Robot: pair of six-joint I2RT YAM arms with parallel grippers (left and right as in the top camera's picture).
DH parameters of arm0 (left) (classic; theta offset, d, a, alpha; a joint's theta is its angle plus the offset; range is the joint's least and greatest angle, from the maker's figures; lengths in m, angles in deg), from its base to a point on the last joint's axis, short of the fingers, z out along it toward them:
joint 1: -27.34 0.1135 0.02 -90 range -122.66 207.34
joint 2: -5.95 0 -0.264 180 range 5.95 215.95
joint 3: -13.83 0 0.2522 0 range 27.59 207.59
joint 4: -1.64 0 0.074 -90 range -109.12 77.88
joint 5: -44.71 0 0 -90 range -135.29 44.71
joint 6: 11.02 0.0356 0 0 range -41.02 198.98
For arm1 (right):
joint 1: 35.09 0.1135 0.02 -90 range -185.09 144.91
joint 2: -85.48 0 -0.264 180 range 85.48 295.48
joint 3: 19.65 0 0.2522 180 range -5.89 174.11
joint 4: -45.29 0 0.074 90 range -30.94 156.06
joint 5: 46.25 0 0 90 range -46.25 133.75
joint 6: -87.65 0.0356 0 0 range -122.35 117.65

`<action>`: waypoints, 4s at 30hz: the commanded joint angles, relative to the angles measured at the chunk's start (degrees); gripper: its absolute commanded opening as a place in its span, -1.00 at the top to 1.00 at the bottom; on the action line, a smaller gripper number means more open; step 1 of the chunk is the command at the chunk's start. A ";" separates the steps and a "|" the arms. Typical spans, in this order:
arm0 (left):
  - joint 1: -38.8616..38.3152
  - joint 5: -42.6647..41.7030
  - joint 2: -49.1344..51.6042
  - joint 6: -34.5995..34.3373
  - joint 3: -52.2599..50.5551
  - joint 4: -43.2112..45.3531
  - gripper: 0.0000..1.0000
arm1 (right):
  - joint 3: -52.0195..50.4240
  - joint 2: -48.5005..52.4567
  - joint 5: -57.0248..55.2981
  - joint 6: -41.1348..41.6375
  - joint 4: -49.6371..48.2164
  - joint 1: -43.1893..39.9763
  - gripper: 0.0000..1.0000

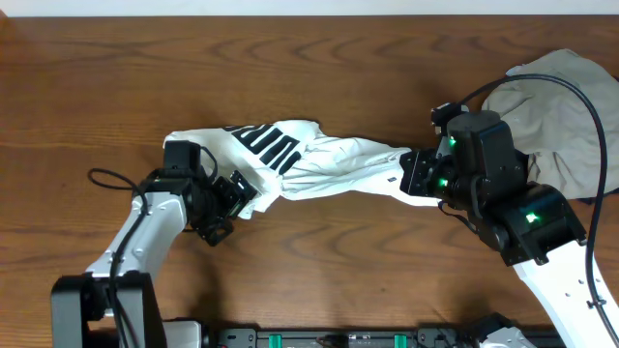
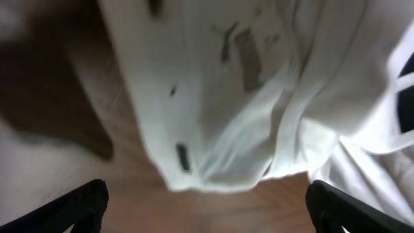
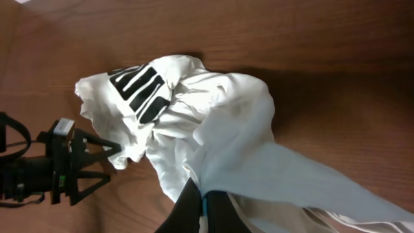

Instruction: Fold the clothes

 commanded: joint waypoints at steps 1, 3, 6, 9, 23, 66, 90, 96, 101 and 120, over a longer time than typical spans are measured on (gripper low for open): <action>-0.13 0.68 1.62 -0.33 -0.33 1.44 -0.99 | 0.83 -0.26 -0.57 0.55 -0.11 -0.48 0.97; -0.13 0.68 2.45 -0.33 -0.33 2.40 -0.99 | 0.83 -0.26 -0.55 0.55 -0.11 -0.48 0.97; -0.13 0.68 3.63 -0.35 -0.33 3.78 -1.00 | 0.83 -0.26 -0.52 0.57 -0.13 -0.48 0.97; -0.13 0.68 4.87 -0.33 -0.33 5.75 -0.99 | 0.83 -0.26 -0.24 0.57 -0.13 -0.48 0.97; -0.11 -1.62 5.18 -0.35 -0.28 8.76 0.43 | 0.83 -0.26 -0.15 0.55 -0.11 -0.48 0.97; 4.79 48.33 5.05 10.32 4.26 41.72 0.36 | 0.81 -0.26 -1.22 0.55 7.82 -0.48 0.97; -4.94 2.40 -13.31 8.28 4.20 8.59 -0.30 | 0.81 -0.26 -3.37 0.59 6.69 -0.50 0.97; -12.92 1.60 -8.83 -2.93 4.20 5.53 -0.43 | 0.81 -0.26 -3.32 1.20 6.34 -0.48 0.97; -13.68 1.77 -6.10 -9.16 4.20 5.49 -0.53 | 0.81 -0.26 -2.97 1.18 6.49 -0.48 0.97; -12.39 3.04 6.97 -12.11 4.20 18.84 -0.57 | 0.81 -0.26 -2.93 1.18 7.43 -0.48 0.97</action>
